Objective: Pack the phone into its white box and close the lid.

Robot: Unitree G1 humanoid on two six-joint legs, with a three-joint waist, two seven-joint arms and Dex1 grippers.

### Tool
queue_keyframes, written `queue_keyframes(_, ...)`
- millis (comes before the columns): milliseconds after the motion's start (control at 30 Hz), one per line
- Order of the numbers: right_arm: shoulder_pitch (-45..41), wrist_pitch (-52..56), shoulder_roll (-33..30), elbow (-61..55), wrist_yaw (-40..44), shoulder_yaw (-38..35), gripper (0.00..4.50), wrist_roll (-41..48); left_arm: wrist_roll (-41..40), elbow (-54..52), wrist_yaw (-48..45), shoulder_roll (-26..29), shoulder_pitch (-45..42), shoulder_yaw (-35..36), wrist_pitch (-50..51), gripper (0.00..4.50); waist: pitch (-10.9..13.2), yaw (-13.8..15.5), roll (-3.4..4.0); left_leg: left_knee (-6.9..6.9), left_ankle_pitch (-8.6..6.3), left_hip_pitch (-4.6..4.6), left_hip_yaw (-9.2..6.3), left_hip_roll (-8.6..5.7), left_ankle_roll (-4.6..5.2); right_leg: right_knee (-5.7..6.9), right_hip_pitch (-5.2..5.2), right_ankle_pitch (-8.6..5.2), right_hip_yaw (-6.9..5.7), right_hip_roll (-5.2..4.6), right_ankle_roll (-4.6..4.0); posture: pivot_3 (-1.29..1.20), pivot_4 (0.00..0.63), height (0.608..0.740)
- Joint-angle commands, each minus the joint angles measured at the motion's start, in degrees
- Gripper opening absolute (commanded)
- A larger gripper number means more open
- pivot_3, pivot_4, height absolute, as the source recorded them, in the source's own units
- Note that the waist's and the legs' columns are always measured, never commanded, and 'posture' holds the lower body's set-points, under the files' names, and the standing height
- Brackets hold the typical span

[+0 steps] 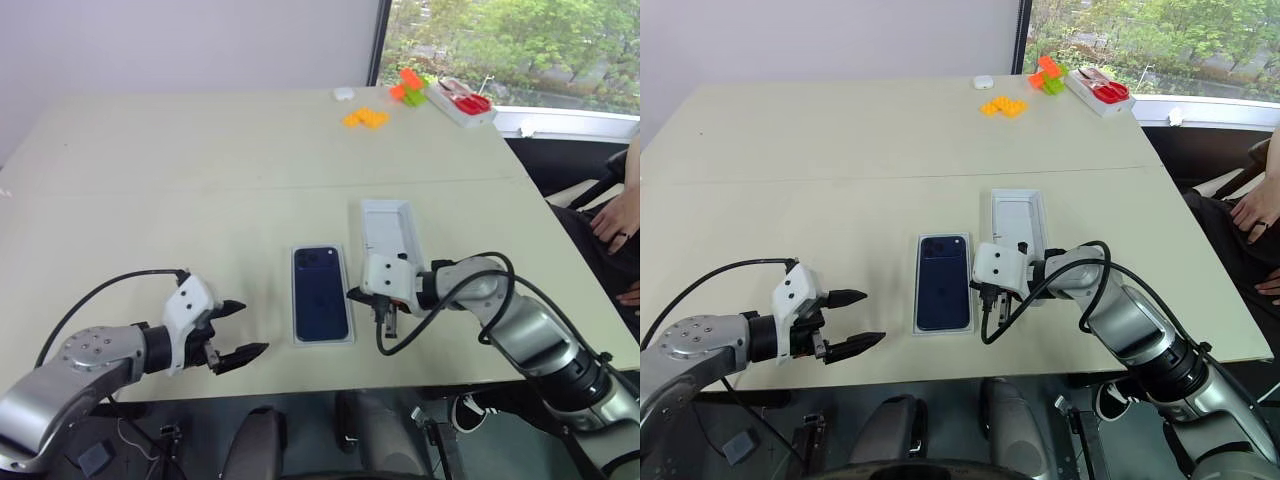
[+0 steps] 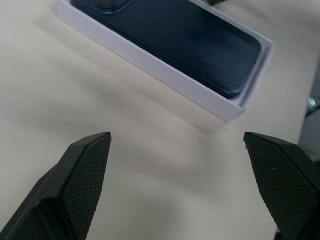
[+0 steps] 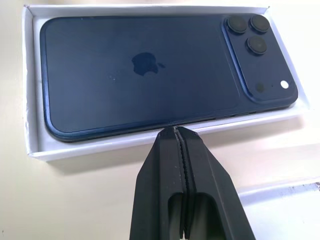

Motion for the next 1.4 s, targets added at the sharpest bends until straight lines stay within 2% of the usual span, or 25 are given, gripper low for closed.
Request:
queue_keyframes(33,-1.0,-0.2,0.6,-1.9,0.1,-0.5,0.01,0.3,1.7,-2.0,-1.6,0.1,0.4,1.0,-2.2,4.50,0.0,0.0,0.00,0.00,0.00,-0.01,0.00,0.00,0.00,0.00,-0.01,0.00,0.00,0.00,0.00,0.00,0.150,0.734)
queue_keyframes(733,-1.9,-1.3,1.3,-1.4,1.4,1.7,0.01,-1.2,3.4,-2.9,-1.7,-2.7,0.2,0.2,-1.9,4.50,0.0,0.0,0.00,0.00,0.00,0.02,0.00,0.03,0.00,0.05,0.00,0.01,0.00,0.04,0.01,0.00,0.150,0.734)
queue_keyframes(867,-2.3,-1.8,1.0,-1.1,0.6,-1.9,0.01,0.0,3.6,-2.8,-1.7,-2.9,0.2,0.5,-2.3,4.50,0.0,0.0,0.00,0.01,0.00,0.02,0.00,0.03,0.00,0.06,0.00,0.01,0.01,0.03,0.01,0.00,0.150,0.734)
queue_keyframes(1167,-2.9,0.2,-3.8,0.0,2.3,-12.9,0.01,5.3,6.1,1.0,-1.6,-3.0,0.0,4.0,-4.9,4.50,0.0,0.1,-0.01,0.02,0.00,0.01,0.00,0.02,0.01,0.06,0.02,0.01,0.01,0.03,0.00,0.00,0.150,0.734)
queue_keyframes(1267,-2.4,1.4,-4.8,2.6,1.8,-14.0,0.87,5.5,6.3,2.3,-1.5,-3.6,-0.9,4.6,-5.4,4.50,0.0,0.0,-0.01,0.02,0.00,0.05,0.02,0.03,0.01,0.06,0.04,0.01,0.02,0.04,0.00,0.00,0.150,0.734)
queue_keyframes(1400,-1.0,0.1,-6.4,2.8,2.5,-14.0,2.88,5.5,7.0,3.0,-1.6,-3.9,-1.9,4.3,-5.4,4.50,0.0,0.1,-0.01,0.03,0.00,0.04,0.03,0.02,0.01,0.08,0.04,0.02,0.02,0.03,-0.01,0.00,0.150,0.734)
